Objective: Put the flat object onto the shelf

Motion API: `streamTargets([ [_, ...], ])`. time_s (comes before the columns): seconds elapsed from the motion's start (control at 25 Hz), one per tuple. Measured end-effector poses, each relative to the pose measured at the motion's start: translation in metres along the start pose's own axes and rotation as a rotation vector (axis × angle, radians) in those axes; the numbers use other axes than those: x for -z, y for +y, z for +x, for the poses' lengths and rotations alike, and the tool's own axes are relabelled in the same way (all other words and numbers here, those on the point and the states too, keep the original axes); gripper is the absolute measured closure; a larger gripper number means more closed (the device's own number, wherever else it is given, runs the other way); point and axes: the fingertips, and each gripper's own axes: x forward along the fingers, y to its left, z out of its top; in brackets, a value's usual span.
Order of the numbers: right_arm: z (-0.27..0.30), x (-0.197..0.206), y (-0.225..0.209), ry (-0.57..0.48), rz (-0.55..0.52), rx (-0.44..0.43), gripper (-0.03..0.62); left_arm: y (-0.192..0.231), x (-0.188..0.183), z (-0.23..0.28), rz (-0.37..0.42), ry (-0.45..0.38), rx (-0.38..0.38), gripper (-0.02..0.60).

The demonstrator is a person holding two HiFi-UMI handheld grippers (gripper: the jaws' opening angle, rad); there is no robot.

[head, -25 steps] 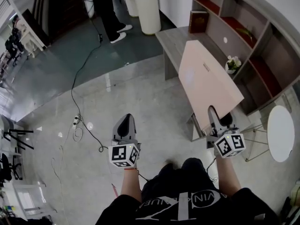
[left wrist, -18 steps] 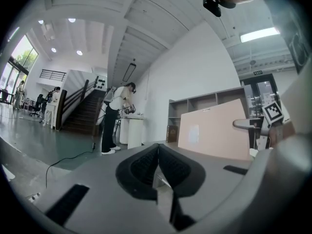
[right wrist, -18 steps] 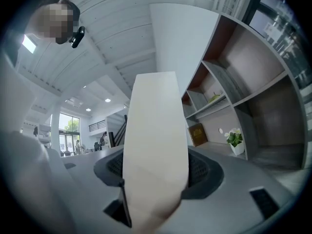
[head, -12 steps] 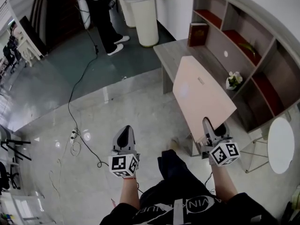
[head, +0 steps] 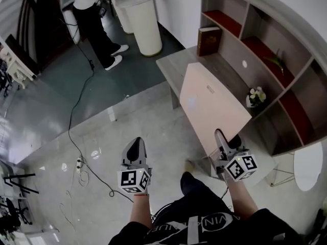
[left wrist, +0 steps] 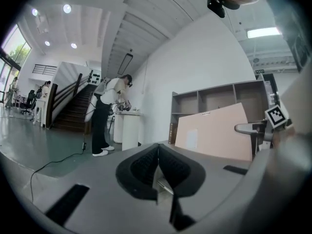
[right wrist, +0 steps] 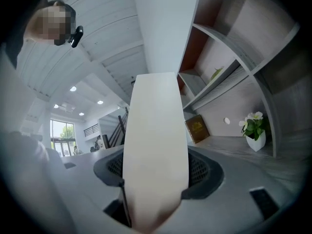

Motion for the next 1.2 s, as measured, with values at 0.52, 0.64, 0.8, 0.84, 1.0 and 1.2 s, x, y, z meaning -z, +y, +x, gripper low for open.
streamTargets([
  [0.52,0.092,-0.005,-0.052,0.008,0.069,0.054,0.301,0.021,-0.018,0.119,0.019,0.011,0.054,0.577],
  [0.64,0.109,-0.010,-0.058,0.001,0.078,0.046,0.301,0.022,-0.020,0.134,0.028,0.015,0.056,0.577],
  [0.8,0.124,-0.007,-0.066,0.016,0.097,0.045,0.301,0.026,-0.016,0.147,0.027,0.035,0.049,0.577],
  [0.84,0.128,-0.006,-0.067,0.019,0.103,0.045,0.301,0.027,-0.015,0.150,0.025,0.039,0.048,0.577],
  [1.0,0.143,0.000,-0.072,0.025,0.144,0.056,0.299,0.030,-0.010,0.161,0.025,0.063,0.057,0.577],
  [1.2,0.163,0.003,-0.075,-0.002,0.209,0.079,0.299,0.037,-0.008,0.196,0.028,0.078,0.096,0.577],
])
